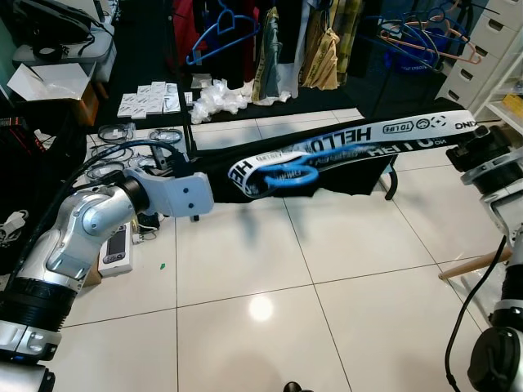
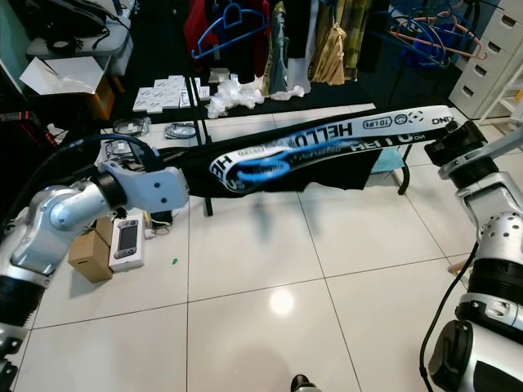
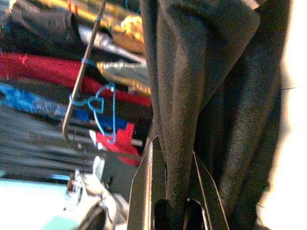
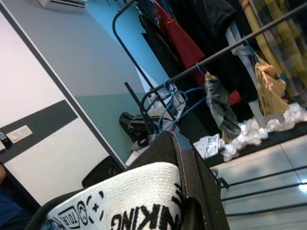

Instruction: Hang hanger

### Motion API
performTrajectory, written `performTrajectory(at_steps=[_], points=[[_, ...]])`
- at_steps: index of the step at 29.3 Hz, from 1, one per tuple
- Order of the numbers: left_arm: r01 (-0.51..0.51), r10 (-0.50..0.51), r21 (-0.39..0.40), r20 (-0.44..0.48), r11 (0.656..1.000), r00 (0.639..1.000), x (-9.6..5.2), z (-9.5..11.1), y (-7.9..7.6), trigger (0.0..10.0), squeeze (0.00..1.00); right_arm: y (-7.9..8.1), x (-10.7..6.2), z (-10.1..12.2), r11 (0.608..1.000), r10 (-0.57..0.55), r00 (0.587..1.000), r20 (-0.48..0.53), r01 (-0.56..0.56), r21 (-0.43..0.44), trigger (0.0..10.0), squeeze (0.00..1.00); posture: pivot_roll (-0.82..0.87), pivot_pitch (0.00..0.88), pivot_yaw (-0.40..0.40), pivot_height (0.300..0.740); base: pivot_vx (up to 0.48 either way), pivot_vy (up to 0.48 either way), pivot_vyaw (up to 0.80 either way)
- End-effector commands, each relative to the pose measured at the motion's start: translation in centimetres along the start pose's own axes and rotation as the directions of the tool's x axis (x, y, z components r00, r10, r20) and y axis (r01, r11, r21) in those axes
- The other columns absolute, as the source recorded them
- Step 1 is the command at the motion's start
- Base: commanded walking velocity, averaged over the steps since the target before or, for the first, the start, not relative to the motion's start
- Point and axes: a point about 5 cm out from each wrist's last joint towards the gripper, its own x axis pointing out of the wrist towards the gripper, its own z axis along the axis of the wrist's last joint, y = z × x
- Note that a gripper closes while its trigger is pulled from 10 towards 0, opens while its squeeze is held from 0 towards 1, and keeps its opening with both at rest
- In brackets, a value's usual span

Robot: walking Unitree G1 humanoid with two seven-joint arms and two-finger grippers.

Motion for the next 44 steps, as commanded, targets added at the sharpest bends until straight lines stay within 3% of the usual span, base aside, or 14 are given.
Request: performTrajectory(at_steps=[1, 7, 14, 19, 21, 27, 28, 30, 31, 32, 33, 34, 41, 44], points=[[-0.004, 0.0, -0.045, -0.076, 0.999, 0.997, -0.4, -1.2, -0.7, 10.0, 0.0, 0.3, 0.0, 0.4, 1.0, 0.008, 1.0, 0.023, -0.008, -0.002, 0.0, 0.0, -0.03, 0.131, -0.008, 0.74, 0.0, 0.0, 0.0], [-0.038, 0.028, -0.182, -0.055, 0.982, 0.998, 0.7, 0.3, -1.6, 10.0, 0.0, 0.9, 0.5, -1.5, 0.999, 0.033, 0.999, -0.03, -0.033, 0.014, 0.0, 0.0, -0.02, 0.131, -0.01, 0.74, 0.0, 0.0, 0.0], [-0.043, 0.036, -0.23, -0.034, 0.972, 0.999, 1.2, 1.1, -2.0, 10.0, 0.0, 1.2, 0.7, -2.4, 0.999, 0.044, 0.998, -0.051, -0.043, 0.021, 0.0, 0.0, -0.02, 0.131, -0.009, 0.74, 0.0, 0.0, 0.0], [-0.018, 0.05, -0.459, 0.058, 0.888, 0.997, 2.0, 2.8, -2.0, 10.0, 0.0, 1.1, 0.7, -5.0, 0.999, 0.009, 0.986, -0.168, -0.014, -0.033, 0.0, 0.0, -0.02, 0.135, -0.01, 0.74, 0.0, 0.0, 0.0], [-0.018, 0.05, -0.459, 0.058, 0.888, 0.997, 2.0, 2.8, -2.0, 10.0, 0.0, 1.1, 0.7, -5.0, 0.999, 0.009, 0.986, -0.168, -0.014, -0.033, 0.0, 0.0, -0.02, 0.135, -0.01, 0.74, 0.0, 0.0, 0.0], [0.127, -0.072, -0.595, 0.115, 0.794, 0.991, 1.5, 3.3, -3.0, 10.0, 0.0, 0.4, 0.2, -5.6, 0.994, -0.048, 0.976, -0.211, 0.026, -0.107, 0.0, 0.0, -0.02, 0.136, -0.009, 0.74, 0.0, 0.0, 0.0], [0.185, -0.12, -0.626, 0.145, 0.757, 0.982, 1.3, 3.6, -3.5, 10.0, 0.0, 0.3, 0.0, -5.9, 0.989, -0.066, 0.973, -0.22, 0.035, -0.144, 8.7, 0.0, -0.02, 0.137, -0.009, 0.74, 0.0, 0.0, 0.0], [0.219, -0.147, -0.643, 0.165, 0.734, 0.975, 1.1, 3.8, -3.8, 10.0, 0.0, 0.2, -0.1, -6.0, 0.985, -0.076, 0.971, -0.226, 0.039, -0.167, 8.7, 0.0, -0.02, 0.137, -0.009, 0.74, 0.0, 0.0, 0.0], [0.254, -0.176, -0.664, 0.183, 0.704, 0.967, 0.8, 4.1, -4.2, 10.0, 0.0, 0.1, -0.1, -6.0, 0.985, -0.084, 0.972, -0.22, 0.047, -0.168, 10.0, 0.09, -0.02, 0.137, -0.01, 0.74, 0.0, 0.0, 0.0], [0.277, -0.198, -0.679, 0.194, 0.68, 0.961, 0.6, 4.2, -4.4, 10.0, 0.0, 0.0, -0.2, -5.9, 0.986, -0.093, 0.973, -0.21, 0.06, -0.158, 10.0, 0.55, -0.02, 0.137, -0.01, 0.74, 0.0, 0.0, 0.0], [0.277, -0.198, -0.679, 0.194, 0.68, 0.961, 0.6, 4.2, -4.4, 10.0, 0.0, 0.0, -0.2, -5.9, 0.986, -0.093, 0.973, -0.21, 0.06, -0.158, 10.0, 0.55, -0.02, 0.137, -0.01, 0.74, 0.0, 0.0, 0.0], [0.299, -0.222, -0.69, 0.201, 0.659, 0.954, 0.4, 4.2, -4.5, 10.0, 0.0, 0.0, -0.2, -5.8, 0.987, -0.092, 0.975, -0.203, 0.062, -0.151, 10.0, 1.0, -0.02, 0.137, -0.01, 0.74, 0.0, 0.0, 0.0], [0.286, -0.243, -0.722, 0.166, 0.63, 0.956, 0.1, 3.6, -4.7, 10.0, 0.0, 0.2, -0.8, -6.2, 0.981, -0.054, 0.959, -0.278, 0.0, -0.192, 10.0, 1.0, -0.02, 0.136, -0.011, 0.74, 0.0, 0.0, 0.0], [0.247, -0.239, -0.743, 0.12, 0.622, 0.964, 0.0, 3.0, -4.4, 10.0, 0.0, 1.9, -2.6, -7.6, 0.953, 0.108, 0.868, -0.484, -0.228, -0.197, 10.0, 1.0, -0.02, 0.134, -0.01, 0.74, 0.0, 0.0, 0.0]])
